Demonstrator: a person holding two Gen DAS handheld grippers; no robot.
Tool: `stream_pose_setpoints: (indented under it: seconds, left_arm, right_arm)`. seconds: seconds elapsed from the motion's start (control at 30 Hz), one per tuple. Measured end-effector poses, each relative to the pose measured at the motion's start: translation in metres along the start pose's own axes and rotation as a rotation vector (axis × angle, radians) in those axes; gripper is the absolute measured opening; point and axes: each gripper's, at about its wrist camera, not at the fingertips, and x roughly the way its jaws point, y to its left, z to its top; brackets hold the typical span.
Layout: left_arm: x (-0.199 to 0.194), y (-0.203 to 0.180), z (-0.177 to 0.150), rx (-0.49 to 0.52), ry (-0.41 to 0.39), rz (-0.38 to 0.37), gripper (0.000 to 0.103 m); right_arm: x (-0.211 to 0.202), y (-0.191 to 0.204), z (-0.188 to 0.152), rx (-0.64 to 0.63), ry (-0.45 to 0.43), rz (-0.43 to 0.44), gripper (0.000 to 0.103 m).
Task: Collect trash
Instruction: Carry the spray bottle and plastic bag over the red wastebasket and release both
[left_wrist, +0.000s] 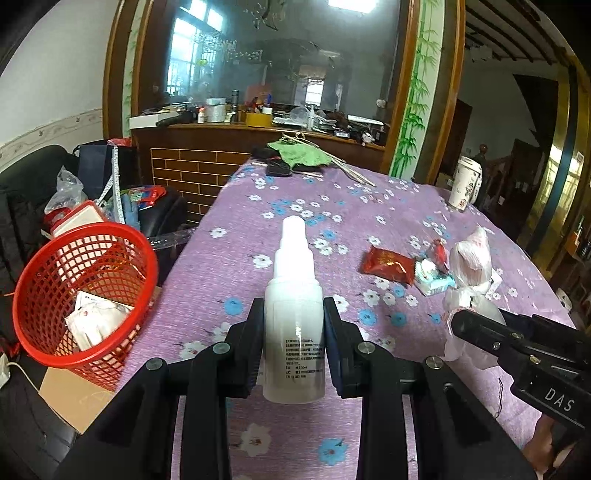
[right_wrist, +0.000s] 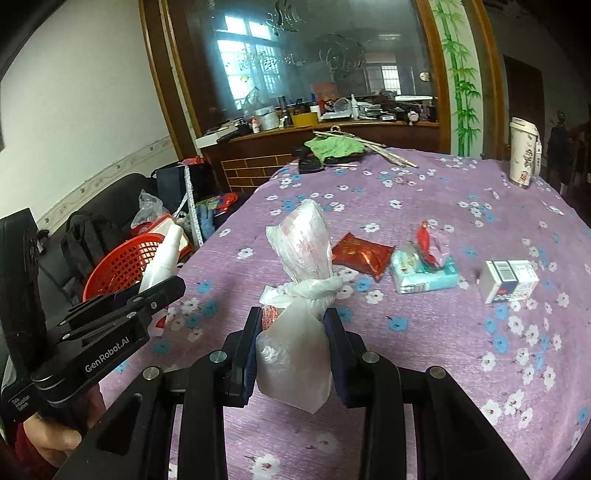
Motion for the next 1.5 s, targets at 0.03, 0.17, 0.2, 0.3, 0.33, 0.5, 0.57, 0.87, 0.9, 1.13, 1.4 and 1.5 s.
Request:
stream_pose_setpoints:
  seconds: [0.03, 0.17, 0.2, 0.3, 0.33, 0.5, 0.57, 0.87, 0.9, 1.13, 1.4, 1.5]
  left_arm:
    - [-0.001, 0.003, 0.001, -0.007, -0.003, 0.003, 0.029]
    - [-0.005, 0.015, 0.004, -0.030, -0.013, 0.015, 0.029]
    - [-0.005, 0.017, 0.005, -0.034, -0.015, 0.017, 0.029]
    - [-0.008, 0.028, 0.008, -0.056, -0.026, 0.028, 0.029]
    - [-0.009, 0.032, 0.010, -0.063, -0.029, 0.031, 0.029]
    - [-0.016, 0.051, 0.016, -0.098, -0.048, 0.054, 0.029]
    - [-0.021, 0.062, 0.019, -0.113, -0.054, 0.067, 0.029]
    - [-0.035, 0.121, 0.030, -0.177, -0.074, 0.146, 0.029]
    - [-0.035, 0.130, 0.031, -0.189, -0.074, 0.157, 0.029]
    - [-0.032, 0.187, 0.031, -0.250, -0.056, 0.230, 0.029]
    - [-0.027, 0.222, 0.028, -0.280, -0.049, 0.267, 0.029]
    - [-0.022, 0.230, 0.027, -0.285, -0.041, 0.270, 0.029]
  right_arm:
    - [0.001, 0.001, 0.001, 0.001, 0.003, 0.005, 0.036]
    - [0.005, 0.009, 0.003, -0.005, 0.011, 0.022, 0.036]
    - [0.006, 0.011, 0.004, -0.008, 0.012, 0.025, 0.036]
    - [0.009, 0.018, 0.006, -0.024, 0.018, 0.034, 0.036]
    - [0.009, 0.021, 0.007, -0.029, 0.020, 0.038, 0.036]
    - [0.015, 0.031, 0.013, -0.037, 0.041, 0.070, 0.036]
    - [0.018, 0.037, 0.017, -0.047, 0.049, 0.085, 0.036]
    - [0.034, 0.090, 0.048, -0.112, 0.073, 0.199, 0.036]
    - [0.037, 0.096, 0.051, -0.118, 0.079, 0.213, 0.036]
    - [0.077, 0.152, 0.067, -0.172, 0.133, 0.295, 0.036]
    - [0.122, 0.186, 0.081, -0.187, 0.174, 0.327, 0.036]
    - [0.136, 0.191, 0.085, -0.181, 0.192, 0.335, 0.036]
